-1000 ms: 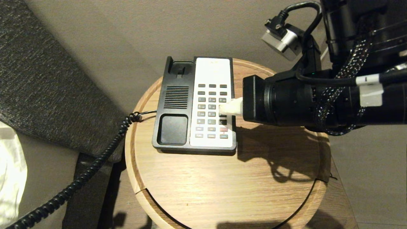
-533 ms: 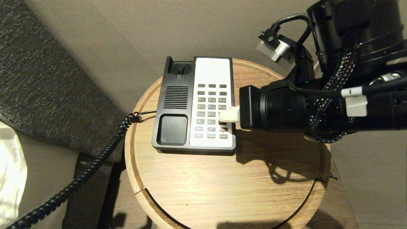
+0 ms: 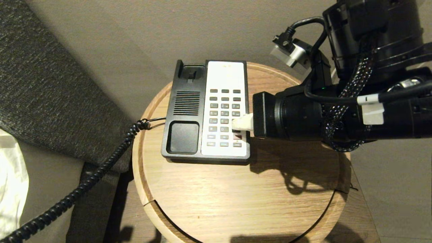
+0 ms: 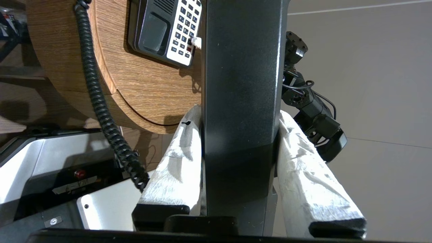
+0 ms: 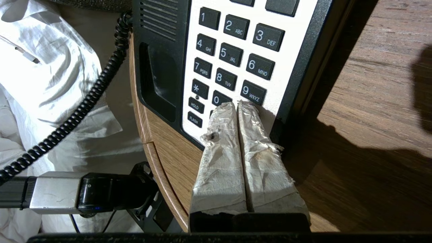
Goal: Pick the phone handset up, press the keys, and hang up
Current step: Dial the number
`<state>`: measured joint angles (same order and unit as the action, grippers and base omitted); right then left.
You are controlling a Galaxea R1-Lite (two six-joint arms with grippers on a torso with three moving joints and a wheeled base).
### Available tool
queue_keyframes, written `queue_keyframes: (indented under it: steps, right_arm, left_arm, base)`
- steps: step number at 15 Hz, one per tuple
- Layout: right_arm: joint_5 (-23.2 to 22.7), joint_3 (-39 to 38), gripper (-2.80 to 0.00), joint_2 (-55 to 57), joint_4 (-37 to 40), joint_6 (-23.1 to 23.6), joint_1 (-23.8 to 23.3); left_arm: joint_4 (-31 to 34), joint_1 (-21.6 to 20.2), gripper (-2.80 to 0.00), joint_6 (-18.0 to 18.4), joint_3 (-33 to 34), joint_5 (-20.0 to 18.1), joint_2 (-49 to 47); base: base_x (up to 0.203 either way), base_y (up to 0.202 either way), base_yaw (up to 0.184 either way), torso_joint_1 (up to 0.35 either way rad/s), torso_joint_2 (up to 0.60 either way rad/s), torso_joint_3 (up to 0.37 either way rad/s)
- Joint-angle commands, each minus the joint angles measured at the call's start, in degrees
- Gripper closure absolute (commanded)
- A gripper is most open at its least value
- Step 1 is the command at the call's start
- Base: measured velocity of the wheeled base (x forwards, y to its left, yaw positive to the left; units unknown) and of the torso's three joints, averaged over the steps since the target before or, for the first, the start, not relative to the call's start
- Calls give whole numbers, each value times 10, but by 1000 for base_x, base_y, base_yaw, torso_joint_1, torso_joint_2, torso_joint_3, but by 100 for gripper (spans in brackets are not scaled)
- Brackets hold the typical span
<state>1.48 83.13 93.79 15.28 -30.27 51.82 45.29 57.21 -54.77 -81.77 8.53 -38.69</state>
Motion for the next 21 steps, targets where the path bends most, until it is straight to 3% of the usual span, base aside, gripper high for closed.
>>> queue_keyframes:
  steps: [1,15,21]
  right_arm:
    - [0,0,0,6,-1,0,0]
    - [4,-9,0,14,-8,35,-22]
    - [4,-15,0,11,-18,30,-22]
  left_arm:
    - [2,0,0,-3,0,1,0]
    - [2,0,0,-2,-2,0,-2]
    - [2,0,0,-3,-3,0,-1]
  base:
    - [0,0,0,0,0,0]
    - [0,0,0,0,0,0]
    - [0,0,0,0,0,0]
